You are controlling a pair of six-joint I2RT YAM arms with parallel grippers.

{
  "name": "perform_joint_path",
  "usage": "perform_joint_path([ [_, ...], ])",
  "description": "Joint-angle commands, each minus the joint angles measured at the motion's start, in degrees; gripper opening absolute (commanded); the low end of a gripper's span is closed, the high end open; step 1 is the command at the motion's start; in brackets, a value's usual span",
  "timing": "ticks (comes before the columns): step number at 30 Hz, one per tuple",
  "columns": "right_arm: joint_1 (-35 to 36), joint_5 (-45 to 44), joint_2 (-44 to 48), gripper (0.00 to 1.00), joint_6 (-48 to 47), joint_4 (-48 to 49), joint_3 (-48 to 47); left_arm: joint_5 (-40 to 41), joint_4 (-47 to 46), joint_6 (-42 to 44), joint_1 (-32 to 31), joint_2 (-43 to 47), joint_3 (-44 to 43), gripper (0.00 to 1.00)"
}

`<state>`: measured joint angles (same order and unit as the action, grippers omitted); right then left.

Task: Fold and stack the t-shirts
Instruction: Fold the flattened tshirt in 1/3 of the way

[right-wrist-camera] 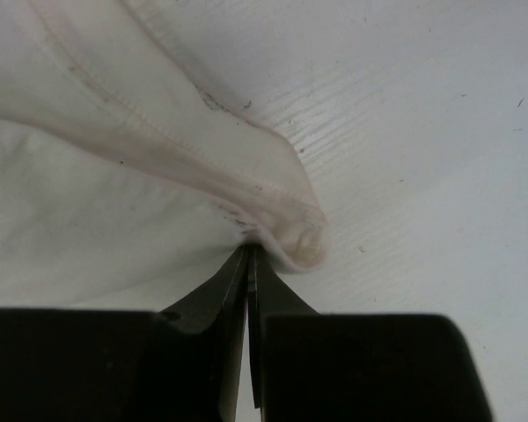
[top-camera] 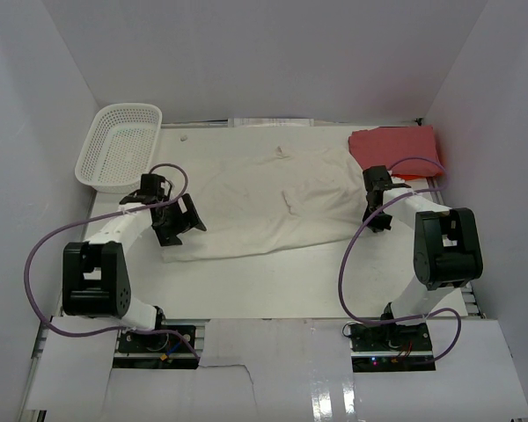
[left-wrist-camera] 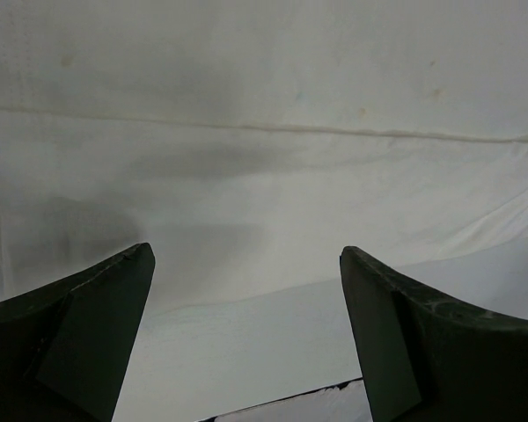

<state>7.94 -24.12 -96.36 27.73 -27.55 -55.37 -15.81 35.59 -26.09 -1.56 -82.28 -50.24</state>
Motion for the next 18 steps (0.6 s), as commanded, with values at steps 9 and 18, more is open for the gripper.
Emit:
perform_joint_path([
  [9,-3.72,-0.93,-2.88,0.08,2.86,-5.76,7.73,3.41,-1.58,0.16,0.94,-11.76,-0.83,0.98],
  [18,-6.98,-1.28,-0.15,0.08,4.35,-5.85,9.67,14.40,2.02,-1.25,5.52,-6.05,-1.00,0.98],
])
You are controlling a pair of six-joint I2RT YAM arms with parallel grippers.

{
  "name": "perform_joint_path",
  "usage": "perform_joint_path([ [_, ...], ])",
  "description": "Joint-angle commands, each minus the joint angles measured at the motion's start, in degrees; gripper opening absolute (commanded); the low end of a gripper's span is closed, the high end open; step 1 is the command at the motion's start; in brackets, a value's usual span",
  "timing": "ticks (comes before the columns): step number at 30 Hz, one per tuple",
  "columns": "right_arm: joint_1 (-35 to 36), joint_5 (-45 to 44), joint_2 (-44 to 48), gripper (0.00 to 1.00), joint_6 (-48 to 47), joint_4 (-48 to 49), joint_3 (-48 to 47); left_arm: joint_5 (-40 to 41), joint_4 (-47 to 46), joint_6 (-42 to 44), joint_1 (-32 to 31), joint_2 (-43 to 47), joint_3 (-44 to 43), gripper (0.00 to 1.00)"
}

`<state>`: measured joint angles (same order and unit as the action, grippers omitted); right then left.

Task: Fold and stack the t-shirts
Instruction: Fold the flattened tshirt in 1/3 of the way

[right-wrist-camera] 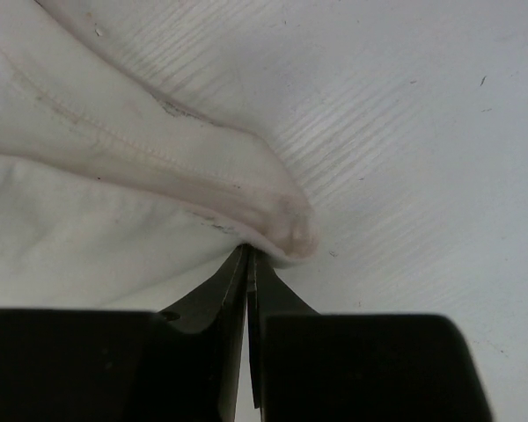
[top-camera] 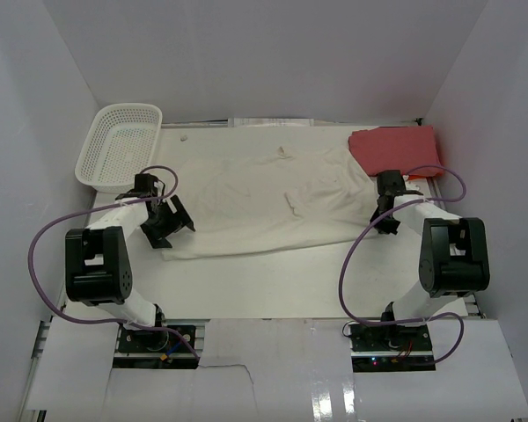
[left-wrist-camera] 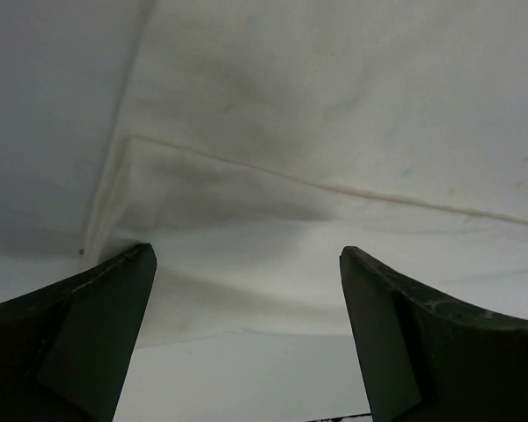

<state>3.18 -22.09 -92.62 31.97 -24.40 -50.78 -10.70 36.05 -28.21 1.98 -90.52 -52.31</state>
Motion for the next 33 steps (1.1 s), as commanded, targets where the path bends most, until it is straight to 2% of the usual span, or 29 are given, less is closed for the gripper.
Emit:
perform_joint_path([
  [1,-2.21,-3.40,-3.80,0.08,0.11,-8.91,5.17,9.29,1.56,1.05,2.24,2.63,0.99,0.98],
  [4,-2.30,-2.62,-3.10,0.08,-0.24,-9.00,5.08,9.04,1.91,1.31,2.24,3.42,0.29,0.98],
  [9,-1.08,2.57,2.25,0.08,-4.18,-6.98,4.47,3.85,1.92,1.84,2.24,4.91,-1.56,0.98],
  [13,1.91,0.65,6.48,0.11,-5.94,-10.39,-1.22,3.40,2.00,1.57,2.15,8.24,-4.19,0.98],
  [18,4.38,-1.65,5.70,0.16,-6.65,-16.37,-8.97,4.55,2.44,2.63,2.15,8.87,-8.68,0.98],
  [25,5.43,2.92,6.22,0.23,-10.86,-15.16,-13.55,4.46,0.69,2.02,2.15,6.32,-10.17,0.98],
  [28,5.43,6.17,6.05,0.28,-13.15,-13.57,-15.48,1.74,-1.15,1.49,2.15,4.66,-11.23,0.98],
  [31,5.43,8.46,4.03,0.61,-15.26,-11.90,-19.25,-3.00,-3.17,0.96,2.15,2.46,-13.68,0.98],
  [32,5.43,8.90,3.42,0.69,-15.79,-11.11,-20.40,-4.23,-3.53,0.61,2.15,1.85,-14.56,0.98],
  [33,5.43,10.21,1.76,0.69,-16.49,-10.58,-22.93,-5.20,-4.40,0.26,2.07,0.62,-15.53,0.98],
])
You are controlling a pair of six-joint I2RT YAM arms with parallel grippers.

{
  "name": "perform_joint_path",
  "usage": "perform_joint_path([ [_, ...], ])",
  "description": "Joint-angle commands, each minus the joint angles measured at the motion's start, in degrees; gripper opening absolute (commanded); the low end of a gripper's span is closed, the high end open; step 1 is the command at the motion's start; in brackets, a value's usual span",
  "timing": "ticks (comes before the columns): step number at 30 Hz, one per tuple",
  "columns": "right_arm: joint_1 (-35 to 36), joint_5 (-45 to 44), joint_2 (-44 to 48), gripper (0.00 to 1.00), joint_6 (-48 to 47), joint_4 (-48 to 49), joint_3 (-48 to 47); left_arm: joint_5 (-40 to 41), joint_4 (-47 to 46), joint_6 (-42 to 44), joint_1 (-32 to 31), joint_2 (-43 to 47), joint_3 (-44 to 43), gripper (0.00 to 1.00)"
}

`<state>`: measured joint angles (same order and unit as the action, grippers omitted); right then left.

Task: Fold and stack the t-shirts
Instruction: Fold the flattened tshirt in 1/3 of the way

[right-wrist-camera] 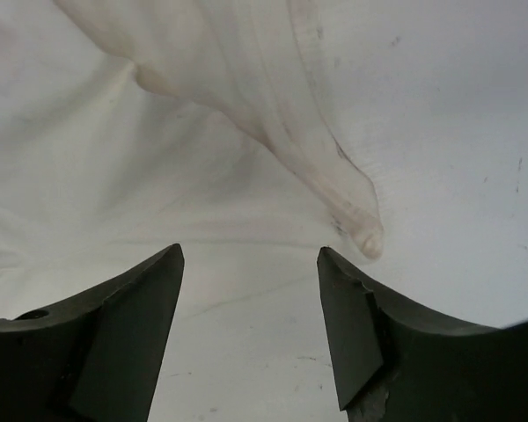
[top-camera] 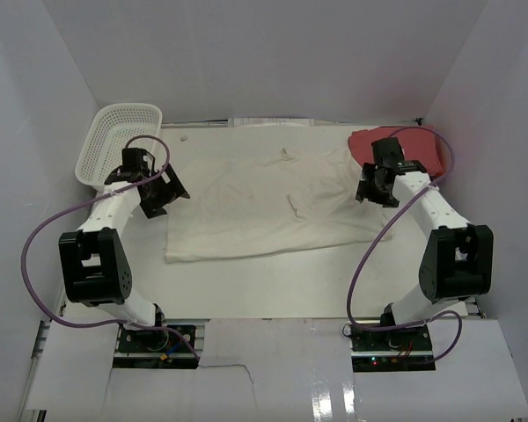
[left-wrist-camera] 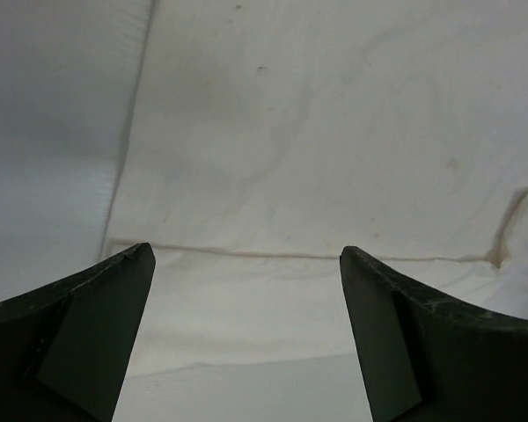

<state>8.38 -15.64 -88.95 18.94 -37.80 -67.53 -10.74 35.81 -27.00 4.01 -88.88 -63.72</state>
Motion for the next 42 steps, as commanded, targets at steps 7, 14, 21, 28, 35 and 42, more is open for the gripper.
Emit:
perform_joint_path([
  [7,0.32,7.02,-15.63,0.56,-4.26,-0.87,-23.93,-7.28,-7.60,-1.91,-3.04,-9.70,-12.46,0.98],
  [14,0.41,9.04,-26.80,0.08,-4.79,-4.12,-31.26,-6.05,-2.69,-2.70,-5.06,-23.69,-25.99,0.98],
  [21,3.13,11.76,-22.52,0.08,-3.65,0.35,-18.64,-3.76,-1.45,-2.44,-8.22,-25.29,-26.29,0.98],
  [28,4.97,11.24,-18.81,0.08,-3.29,2.82,-9.92,-2.53,-1.62,-2.35,-9.55,-21.78,-20.83,0.98],
  [35,7.61,9.40,-10.20,0.08,-2.59,4.84,-0.51,-2.18,-1.01,-1.83,-11.30,-11.09,-13.38,0.98],
  [42,7.70,6.42,-7.56,0.08,-2.59,3.79,3.10,-0.87,1.36,-2.96,-16.22,3.95,-3.36,0.98],
])
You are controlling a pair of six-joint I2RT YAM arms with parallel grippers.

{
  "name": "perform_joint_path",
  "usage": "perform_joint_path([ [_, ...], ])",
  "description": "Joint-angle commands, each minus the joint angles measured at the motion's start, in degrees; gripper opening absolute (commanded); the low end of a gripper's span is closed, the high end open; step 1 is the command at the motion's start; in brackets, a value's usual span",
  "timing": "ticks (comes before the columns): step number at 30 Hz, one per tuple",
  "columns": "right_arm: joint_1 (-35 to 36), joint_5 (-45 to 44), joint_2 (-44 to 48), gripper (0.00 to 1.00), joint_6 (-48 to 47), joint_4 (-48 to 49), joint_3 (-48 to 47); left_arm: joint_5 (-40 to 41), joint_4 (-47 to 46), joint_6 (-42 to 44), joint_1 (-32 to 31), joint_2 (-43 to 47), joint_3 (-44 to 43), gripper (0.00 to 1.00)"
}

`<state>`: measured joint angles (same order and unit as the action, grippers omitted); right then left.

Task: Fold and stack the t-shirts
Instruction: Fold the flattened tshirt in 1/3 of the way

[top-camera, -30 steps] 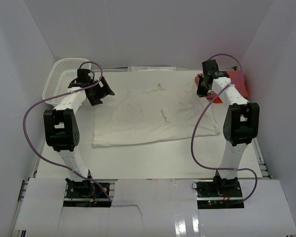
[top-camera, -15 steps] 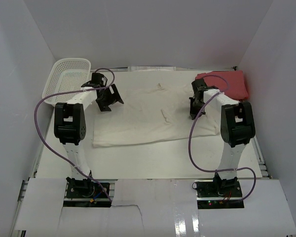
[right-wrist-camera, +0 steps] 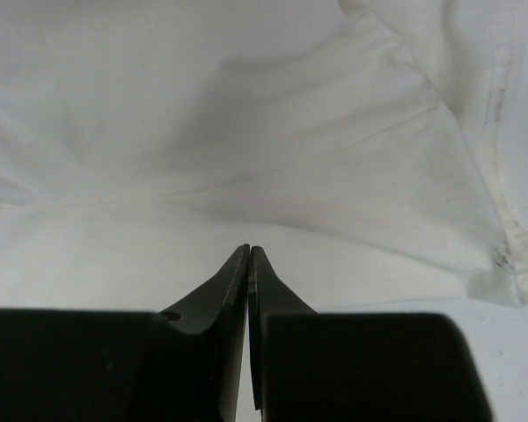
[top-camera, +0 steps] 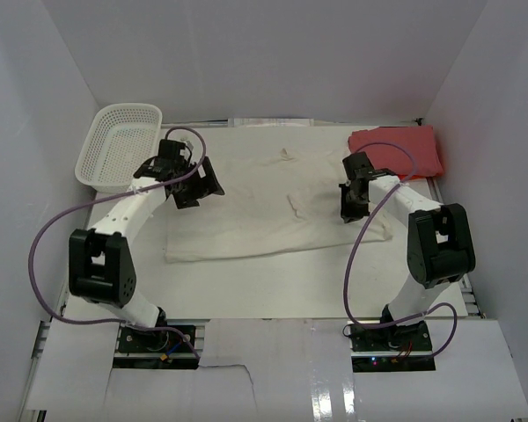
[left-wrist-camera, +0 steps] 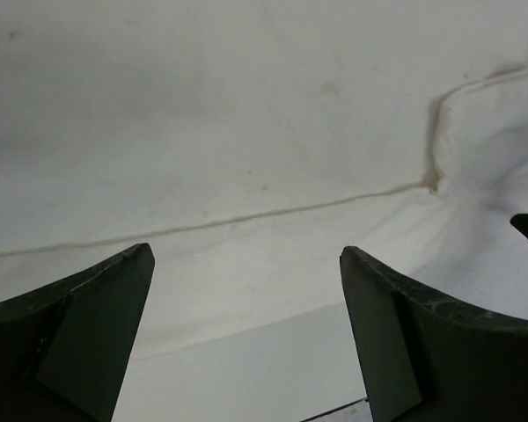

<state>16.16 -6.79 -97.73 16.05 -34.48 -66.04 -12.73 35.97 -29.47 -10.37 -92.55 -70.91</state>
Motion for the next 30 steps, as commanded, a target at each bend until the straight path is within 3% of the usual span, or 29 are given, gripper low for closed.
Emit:
perform_joint_path([
  [1,-0.08,-2.53,1.23,0.08,0.29,0.47,1.79,1.22,1.21,-0.93,-2.19,8.87,5.33,0.98],
  [14,-0.17,-5.43,-0.96,0.08,0.12,1.17,3.11,2.71,-3.97,-2.61,-2.99,7.66,16.06,0.96],
  [15,-0.17,-5.60,-1.23,0.08,0.20,1.26,3.20,2.45,-4.76,-2.78,-3.08,7.48,16.68,0.93],
  [18,-0.17,-5.43,-1.32,0.08,0.38,1.52,3.90,0.87,-7.65,-4.53,-3.08,8.27,20.02,0.55],
  [19,-0.17,-5.43,-1.23,0.08,0.38,1.87,4.16,0.52,-8.27,-4.89,-3.08,8.44,20.81,0.26],
  [21,-0.17,-5.69,-1.14,0.08,0.38,1.87,4.34,0.25,-8.72,-5.50,-3.08,8.53,22.13,0.06],
  [30,-0.26,-7.63,-4.04,0.08,2.23,2.92,6.18,3.41,-9.42,-6.91,-3.16,4.94,25.21,0.00],
])
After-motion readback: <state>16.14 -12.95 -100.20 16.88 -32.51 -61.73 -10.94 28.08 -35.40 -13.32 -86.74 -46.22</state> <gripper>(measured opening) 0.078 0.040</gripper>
